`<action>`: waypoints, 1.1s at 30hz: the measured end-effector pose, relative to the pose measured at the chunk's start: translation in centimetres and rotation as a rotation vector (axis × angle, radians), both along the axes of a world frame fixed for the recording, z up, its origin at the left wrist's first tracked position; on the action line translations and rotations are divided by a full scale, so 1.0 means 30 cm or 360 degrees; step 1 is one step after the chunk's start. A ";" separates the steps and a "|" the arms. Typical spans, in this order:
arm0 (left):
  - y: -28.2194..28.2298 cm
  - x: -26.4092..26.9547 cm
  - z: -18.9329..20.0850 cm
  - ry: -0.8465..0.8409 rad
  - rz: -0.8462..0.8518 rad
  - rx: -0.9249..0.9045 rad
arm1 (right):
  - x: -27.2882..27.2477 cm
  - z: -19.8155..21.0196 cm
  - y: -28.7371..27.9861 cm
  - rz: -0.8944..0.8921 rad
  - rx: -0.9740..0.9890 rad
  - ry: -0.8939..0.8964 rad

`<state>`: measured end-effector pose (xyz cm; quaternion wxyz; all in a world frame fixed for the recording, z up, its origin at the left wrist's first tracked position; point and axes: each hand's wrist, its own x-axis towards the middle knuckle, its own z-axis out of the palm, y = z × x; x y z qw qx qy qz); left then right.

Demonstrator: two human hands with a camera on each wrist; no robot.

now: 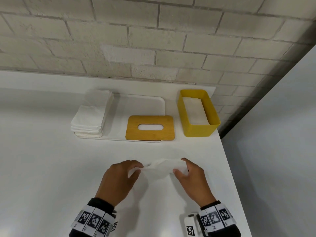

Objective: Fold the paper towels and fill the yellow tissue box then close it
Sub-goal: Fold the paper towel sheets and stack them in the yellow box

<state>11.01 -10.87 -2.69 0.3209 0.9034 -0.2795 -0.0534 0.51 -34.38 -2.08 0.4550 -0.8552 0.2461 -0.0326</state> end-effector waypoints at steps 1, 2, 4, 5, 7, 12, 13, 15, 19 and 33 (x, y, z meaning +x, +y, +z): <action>-0.004 0.001 0.020 -0.0048 0.0007 -0.0087 | 0.005 0.012 -0.001 -0.0046 0.0036 -0.0013; -0.007 0.003 0.043 -0.0075 0.0027 -0.0194 | 0.009 0.026 -0.006 -0.0102 0.0091 -0.0054; -0.009 0.003 0.098 -0.0009 0.0125 -0.0427 | 0.010 0.060 -0.017 -0.0177 0.0276 -0.0198; -0.007 0.003 0.116 0.0087 0.0171 -0.0521 | 0.008 0.080 -0.021 -0.0187 0.0397 -0.0268; -0.006 0.008 0.129 0.0427 0.0211 -0.0662 | 0.005 0.113 -0.031 -0.0189 0.0617 -0.0346; -0.018 0.014 0.072 0.0731 0.0213 -0.0563 | 0.005 0.130 -0.054 -0.0168 0.0701 -0.0337; -0.021 0.010 0.075 0.0671 0.0221 -0.0510 | 0.003 0.129 -0.056 -0.0154 0.0645 -0.0321; -0.020 0.009 0.075 0.0657 0.0238 -0.0524 | 0.001 0.123 -0.059 -0.0130 0.0577 -0.0316; -0.020 0.006 0.087 0.0730 0.0244 -0.0624 | -0.003 0.124 -0.062 -0.0152 0.0576 -0.0391; -0.033 0.013 0.132 0.0797 -0.0030 -0.1024 | -0.019 0.209 -0.089 0.0493 0.0237 -0.0836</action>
